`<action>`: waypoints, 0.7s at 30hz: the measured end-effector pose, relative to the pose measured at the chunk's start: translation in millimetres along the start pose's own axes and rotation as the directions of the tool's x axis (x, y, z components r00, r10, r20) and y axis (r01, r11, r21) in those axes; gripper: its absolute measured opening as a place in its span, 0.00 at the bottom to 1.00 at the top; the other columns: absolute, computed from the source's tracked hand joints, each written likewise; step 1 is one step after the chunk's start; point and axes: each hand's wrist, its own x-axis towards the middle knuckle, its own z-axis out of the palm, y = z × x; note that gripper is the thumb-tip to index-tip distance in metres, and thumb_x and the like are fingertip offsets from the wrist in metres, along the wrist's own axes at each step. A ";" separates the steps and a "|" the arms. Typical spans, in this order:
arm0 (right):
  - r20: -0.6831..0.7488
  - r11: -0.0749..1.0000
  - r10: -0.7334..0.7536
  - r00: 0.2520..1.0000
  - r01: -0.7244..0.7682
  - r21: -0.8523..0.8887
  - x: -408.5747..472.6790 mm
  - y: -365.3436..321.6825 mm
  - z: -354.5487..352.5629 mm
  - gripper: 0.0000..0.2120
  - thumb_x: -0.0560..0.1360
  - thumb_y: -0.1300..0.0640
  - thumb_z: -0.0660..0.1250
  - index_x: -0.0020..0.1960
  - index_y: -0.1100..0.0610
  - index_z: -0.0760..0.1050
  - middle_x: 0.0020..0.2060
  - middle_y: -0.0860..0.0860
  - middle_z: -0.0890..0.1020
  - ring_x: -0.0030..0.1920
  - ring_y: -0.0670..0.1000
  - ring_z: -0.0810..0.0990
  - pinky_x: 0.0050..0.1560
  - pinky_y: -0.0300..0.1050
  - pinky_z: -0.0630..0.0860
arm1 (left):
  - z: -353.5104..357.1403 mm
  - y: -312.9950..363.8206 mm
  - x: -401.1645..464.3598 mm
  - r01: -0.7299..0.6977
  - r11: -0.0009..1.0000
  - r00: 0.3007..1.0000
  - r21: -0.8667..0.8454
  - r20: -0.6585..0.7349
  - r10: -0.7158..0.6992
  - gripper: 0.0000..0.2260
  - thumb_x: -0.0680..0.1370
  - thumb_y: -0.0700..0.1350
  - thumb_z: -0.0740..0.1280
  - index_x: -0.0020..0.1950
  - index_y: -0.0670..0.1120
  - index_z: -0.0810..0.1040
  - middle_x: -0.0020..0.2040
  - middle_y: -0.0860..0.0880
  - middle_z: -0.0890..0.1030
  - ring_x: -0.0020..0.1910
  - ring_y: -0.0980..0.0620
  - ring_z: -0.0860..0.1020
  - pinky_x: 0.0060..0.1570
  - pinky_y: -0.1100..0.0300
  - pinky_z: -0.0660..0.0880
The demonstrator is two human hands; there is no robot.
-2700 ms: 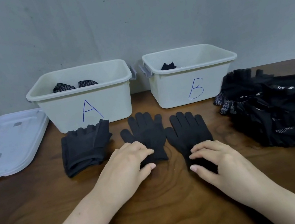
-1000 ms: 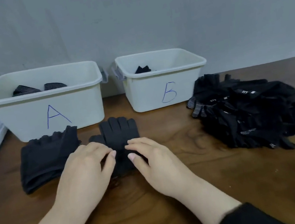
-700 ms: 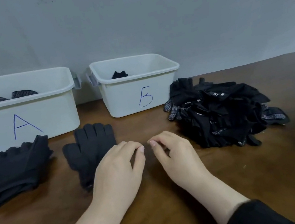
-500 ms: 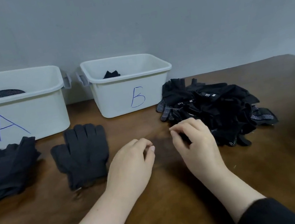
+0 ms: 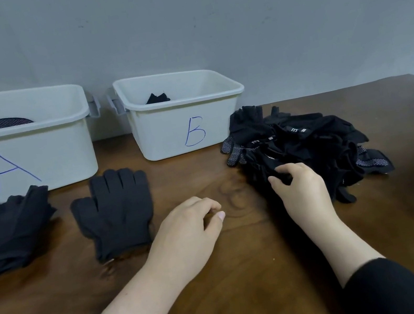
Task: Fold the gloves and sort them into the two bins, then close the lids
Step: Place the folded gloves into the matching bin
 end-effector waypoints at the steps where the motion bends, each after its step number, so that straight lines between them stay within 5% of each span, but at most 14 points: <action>1: 0.008 1.000 0.007 1.000 -0.008 0.005 0.1 0.1 0.3 0.09 0.81 0.53 0.68 0.58 0.55 0.80 0.54 0.47 0.78 0.43 0.44 0.71 0.44 0.39 0.66 | 0.0 -0.2 0.3 -0.001 1.000 1.000 0.003 0.002 0.001 0.13 0.83 0.57 0.59 0.63 0.58 0.77 0.57 0.64 0.76 0.56 0.63 0.73 0.56 0.65 0.72; 7: 0.022 0.993 0.016 1.000 -0.018 0.115 -2.9 -1.6 -0.9 0.03 0.79 0.55 0.68 0.47 0.51 0.75 0.48 0.45 0.77 0.50 0.48 0.74 0.49 0.43 0.67 | -0.4 0.2 -0.7 -0.004 1.000 1.000 0.008 0.005 0.004 0.13 0.83 0.57 0.59 0.63 0.58 0.77 0.57 0.64 0.76 0.56 0.64 0.73 0.55 0.68 0.70; 16: -0.095 0.931 -0.019 0.995 0.052 0.360 -5.6 -9.8 -14.8 0.04 0.81 0.53 0.65 0.48 0.46 0.73 0.52 0.41 0.80 0.52 0.45 0.79 0.53 0.45 0.75 | -1.6 0.1 -1.2 0.010 1.000 1.000 0.002 0.005 -0.010 0.12 0.83 0.57 0.59 0.63 0.58 0.77 0.58 0.64 0.76 0.56 0.63 0.73 0.54 0.69 0.69; 19: -0.084 0.904 0.014 0.996 0.023 0.426 -1.5 -15.9 -25.2 0.05 0.83 0.54 0.63 0.48 0.48 0.71 0.45 0.42 0.81 0.37 0.39 0.77 0.39 0.35 0.73 | -2.1 0.4 -0.3 0.006 1.000 1.000 0.004 0.007 -0.006 0.13 0.83 0.57 0.59 0.63 0.59 0.77 0.58 0.64 0.76 0.56 0.63 0.73 0.55 0.69 0.69; 21: -0.107 0.908 0.029 0.994 0.019 0.419 2.7 -17.3 -33.4 0.04 0.83 0.53 0.62 0.50 0.50 0.72 0.40 0.44 0.78 0.31 0.42 0.72 0.35 0.40 0.69 | -2.3 -0.1 -0.3 0.004 1.000 1.000 0.003 0.005 -0.004 0.13 0.83 0.57 0.59 0.63 0.59 0.77 0.58 0.64 0.76 0.56 0.63 0.73 0.55 0.69 0.69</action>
